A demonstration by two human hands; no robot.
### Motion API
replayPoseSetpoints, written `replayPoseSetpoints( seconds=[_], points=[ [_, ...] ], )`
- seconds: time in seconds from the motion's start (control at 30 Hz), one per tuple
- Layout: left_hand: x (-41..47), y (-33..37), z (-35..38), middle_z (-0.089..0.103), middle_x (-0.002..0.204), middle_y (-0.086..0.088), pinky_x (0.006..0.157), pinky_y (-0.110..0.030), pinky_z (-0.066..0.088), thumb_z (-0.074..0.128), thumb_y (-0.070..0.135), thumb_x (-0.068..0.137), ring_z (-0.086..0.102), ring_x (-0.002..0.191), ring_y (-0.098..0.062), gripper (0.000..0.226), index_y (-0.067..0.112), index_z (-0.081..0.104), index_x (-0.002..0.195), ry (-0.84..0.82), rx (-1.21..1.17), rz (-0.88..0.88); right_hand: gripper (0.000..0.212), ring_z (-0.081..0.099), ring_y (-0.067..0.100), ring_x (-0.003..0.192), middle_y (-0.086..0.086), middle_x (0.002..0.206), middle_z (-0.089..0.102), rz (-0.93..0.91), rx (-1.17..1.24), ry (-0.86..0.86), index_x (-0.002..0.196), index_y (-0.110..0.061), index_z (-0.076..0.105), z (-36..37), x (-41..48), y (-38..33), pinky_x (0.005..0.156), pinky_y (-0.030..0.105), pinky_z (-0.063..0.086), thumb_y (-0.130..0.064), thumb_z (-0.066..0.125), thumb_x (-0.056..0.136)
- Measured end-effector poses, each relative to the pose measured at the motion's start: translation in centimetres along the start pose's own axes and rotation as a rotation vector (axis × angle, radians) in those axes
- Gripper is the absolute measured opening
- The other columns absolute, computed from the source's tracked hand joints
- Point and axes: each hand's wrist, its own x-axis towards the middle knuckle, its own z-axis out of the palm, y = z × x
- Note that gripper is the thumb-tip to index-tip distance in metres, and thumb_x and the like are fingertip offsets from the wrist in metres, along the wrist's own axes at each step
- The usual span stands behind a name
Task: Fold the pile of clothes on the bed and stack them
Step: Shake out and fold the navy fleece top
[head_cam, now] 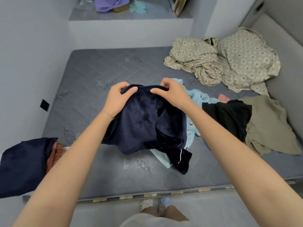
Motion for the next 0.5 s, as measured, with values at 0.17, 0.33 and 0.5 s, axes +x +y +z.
replayPoseSetpoints(
  seconds=[0.17, 0.33, 0.5],
  points=[
    [0.5, 2.4, -3.2, 0.040, 0.063, 0.007, 0.059, -0.020, 0.031, 0.068, 0.030, 0.090, 0.036, 0.061, -0.005, 0.035, 0.007, 0.054, 0.068, 0.127, 0.041, 0.090, 0.046, 0.035, 0.010, 0.059, -0.006, 0.062, 0.040, -0.108, 0.071, 0.073, 0.067, -0.019, 0.038, 0.7, 1.0, -3.8, 0.060, 0.030, 0.029, -0.042, 0.075, 0.082],
    [0.2, 4.6, -6.0, 0.045, 0.064, 0.008, 0.060, -0.020, 0.034, 0.069, 0.035, 0.088, 0.040, 0.061, -0.001, 0.032, 0.011, 0.056, 0.069, 0.204, 0.098, 0.138, 0.046, 0.032, 0.009, 0.060, -0.009, 0.062, 0.036, -0.192, 0.146, 0.082, 0.068, -0.019, 0.037, 1.1, 1.2, -6.5, 0.058, 0.025, 0.027, -0.038, 0.075, 0.083],
    [-1.0, 3.1, -7.7, 0.055, 0.069, 0.008, 0.064, -0.020, 0.040, 0.070, 0.038, 0.086, 0.049, 0.066, -0.003, 0.026, 0.022, 0.061, 0.069, 0.164, 0.106, 0.092, 0.044, 0.034, 0.009, 0.060, -0.007, 0.063, 0.039, -0.169, 0.157, 0.030, 0.071, -0.017, 0.039, 3.4, 0.9, -5.8, 0.057, 0.024, 0.029, -0.038, 0.076, 0.082]
  ],
)
